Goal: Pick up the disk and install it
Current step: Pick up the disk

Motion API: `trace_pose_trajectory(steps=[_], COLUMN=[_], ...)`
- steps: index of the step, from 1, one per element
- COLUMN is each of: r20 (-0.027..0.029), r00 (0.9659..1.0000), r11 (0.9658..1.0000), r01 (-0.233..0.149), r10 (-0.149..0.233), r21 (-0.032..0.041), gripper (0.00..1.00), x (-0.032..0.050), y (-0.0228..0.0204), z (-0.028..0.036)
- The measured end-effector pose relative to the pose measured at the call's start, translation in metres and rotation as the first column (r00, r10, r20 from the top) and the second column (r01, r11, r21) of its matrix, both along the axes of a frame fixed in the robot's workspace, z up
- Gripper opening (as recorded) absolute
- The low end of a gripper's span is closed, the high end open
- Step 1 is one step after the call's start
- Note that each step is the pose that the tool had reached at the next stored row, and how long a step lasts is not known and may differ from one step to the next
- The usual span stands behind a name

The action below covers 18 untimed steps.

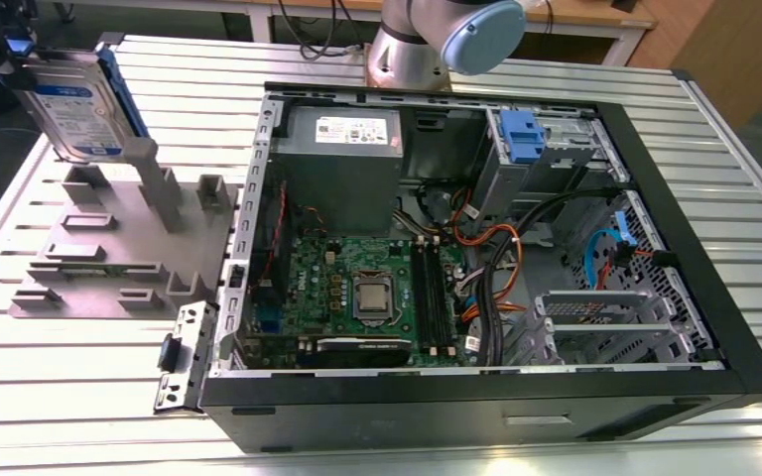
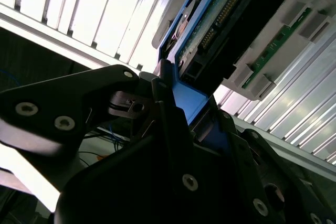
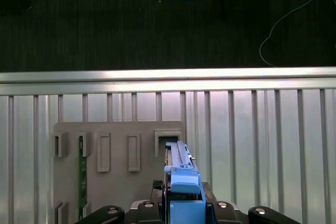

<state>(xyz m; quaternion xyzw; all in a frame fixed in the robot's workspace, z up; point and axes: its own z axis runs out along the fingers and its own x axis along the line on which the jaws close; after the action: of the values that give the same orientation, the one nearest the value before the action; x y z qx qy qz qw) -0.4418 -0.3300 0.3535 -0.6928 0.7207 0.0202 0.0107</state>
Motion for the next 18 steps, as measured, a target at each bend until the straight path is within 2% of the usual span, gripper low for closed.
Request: trace_pose_trajectory(steps=[18], r20=[0.0], r00=[1.0], r11=[1.0], r01=[0.0], r10=[0.0], r21=[0.0003], gripper=[0.36], x=[0.0], y=[0.0], z=[0.0072])
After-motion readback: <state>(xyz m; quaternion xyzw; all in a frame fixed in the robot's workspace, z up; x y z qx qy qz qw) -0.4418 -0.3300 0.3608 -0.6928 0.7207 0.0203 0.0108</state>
